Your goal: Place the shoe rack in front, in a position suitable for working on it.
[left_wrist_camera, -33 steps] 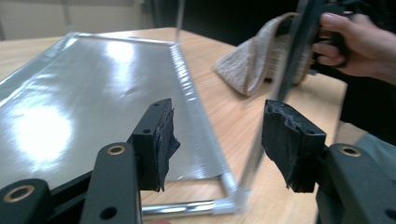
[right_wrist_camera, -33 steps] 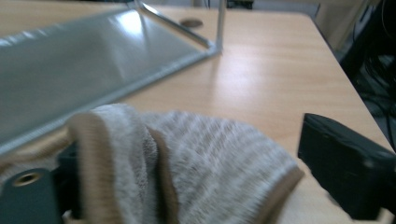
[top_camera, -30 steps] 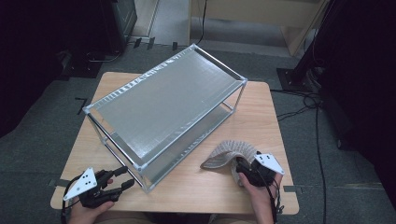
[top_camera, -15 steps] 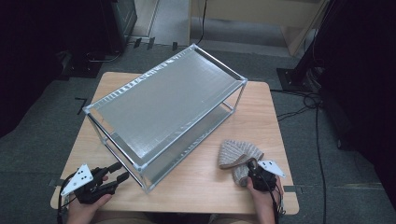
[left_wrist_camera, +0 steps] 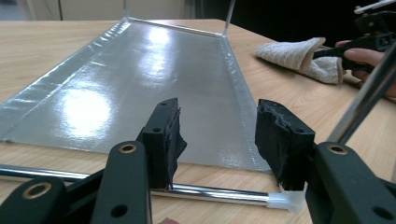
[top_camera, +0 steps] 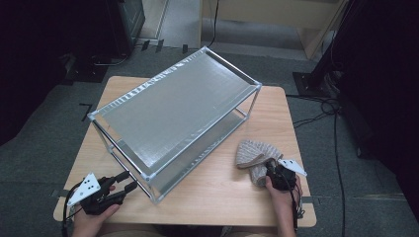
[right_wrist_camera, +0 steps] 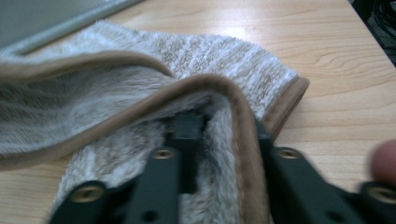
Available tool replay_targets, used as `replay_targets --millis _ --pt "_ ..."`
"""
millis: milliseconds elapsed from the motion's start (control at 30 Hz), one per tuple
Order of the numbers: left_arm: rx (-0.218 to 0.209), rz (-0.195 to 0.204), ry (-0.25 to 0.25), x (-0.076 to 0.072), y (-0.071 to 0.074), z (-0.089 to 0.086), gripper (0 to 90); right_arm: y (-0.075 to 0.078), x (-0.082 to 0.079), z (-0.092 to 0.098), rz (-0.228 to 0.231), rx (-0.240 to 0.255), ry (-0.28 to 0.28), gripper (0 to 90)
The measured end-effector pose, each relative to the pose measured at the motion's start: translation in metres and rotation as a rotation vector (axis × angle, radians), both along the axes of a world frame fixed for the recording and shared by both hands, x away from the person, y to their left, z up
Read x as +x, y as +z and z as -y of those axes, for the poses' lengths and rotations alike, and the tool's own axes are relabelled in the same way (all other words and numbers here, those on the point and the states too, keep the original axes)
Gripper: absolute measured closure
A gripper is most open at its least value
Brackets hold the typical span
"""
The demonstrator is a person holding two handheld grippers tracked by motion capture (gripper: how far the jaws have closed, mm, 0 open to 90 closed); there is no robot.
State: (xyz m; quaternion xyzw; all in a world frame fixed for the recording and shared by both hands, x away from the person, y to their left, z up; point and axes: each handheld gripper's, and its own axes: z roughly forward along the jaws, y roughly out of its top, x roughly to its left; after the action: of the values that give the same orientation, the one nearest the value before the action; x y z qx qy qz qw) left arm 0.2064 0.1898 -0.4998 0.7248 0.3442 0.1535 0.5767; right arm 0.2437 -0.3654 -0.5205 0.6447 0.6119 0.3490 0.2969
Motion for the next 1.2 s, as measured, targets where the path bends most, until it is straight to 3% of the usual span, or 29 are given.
replay_targets --millis 33,67,133,233,333,433,567,767,933,1033,1200 --pt "0.000 0.000 0.000 0.000 0.000 0.000 49.9 0.000 0.000 0.000 0.000 0.000 0.000 66.4" --pt "-0.004 -0.001 0.010 0.001 0.000 -0.002 49.9 0.003 -0.003 0.002 0.012 0.016 0.000 49.3" --pt "-0.009 -0.001 0.014 0.001 0.000 -0.003 49.9 0.010 -0.008 0.005 0.025 0.043 -0.007 35.5" --pt "-0.009 0.000 0.018 0.001 0.001 -0.005 49.9 0.020 -0.018 0.008 0.049 0.065 0.010 23.9" --pt "-0.011 0.001 0.020 0.001 0.001 -0.006 49.9 0.024 -0.029 0.008 0.050 0.043 0.044 14.6" --pt "-0.021 0.002 0.024 0.002 0.001 -0.006 49.9 0.023 -0.037 0.009 0.046 0.011 0.055 9.9" --pt "-0.020 0.004 0.033 0.004 0.002 -0.007 49.5 0.025 -0.045 0.011 0.057 0.021 0.041 4.3" --pt "-0.031 -0.004 0.060 0.008 0.001 -0.010 49.7 0.047 -0.051 -0.002 0.134 0.042 0.054 3.2" --pt "-0.040 -0.008 0.108 0.012 -0.001 -0.019 49.3 0.062 -0.053 -0.037 0.175 0.031 0.136 3.2" --pt "-0.041 -0.004 0.127 0.013 -0.001 -0.024 48.4 0.064 -0.054 -0.050 0.182 0.032 0.172 3.6" --pt "-0.052 -0.013 0.200 0.021 -0.004 -0.037 47.4 0.064 -0.054 -0.090 0.185 0.022 0.272 4.6"
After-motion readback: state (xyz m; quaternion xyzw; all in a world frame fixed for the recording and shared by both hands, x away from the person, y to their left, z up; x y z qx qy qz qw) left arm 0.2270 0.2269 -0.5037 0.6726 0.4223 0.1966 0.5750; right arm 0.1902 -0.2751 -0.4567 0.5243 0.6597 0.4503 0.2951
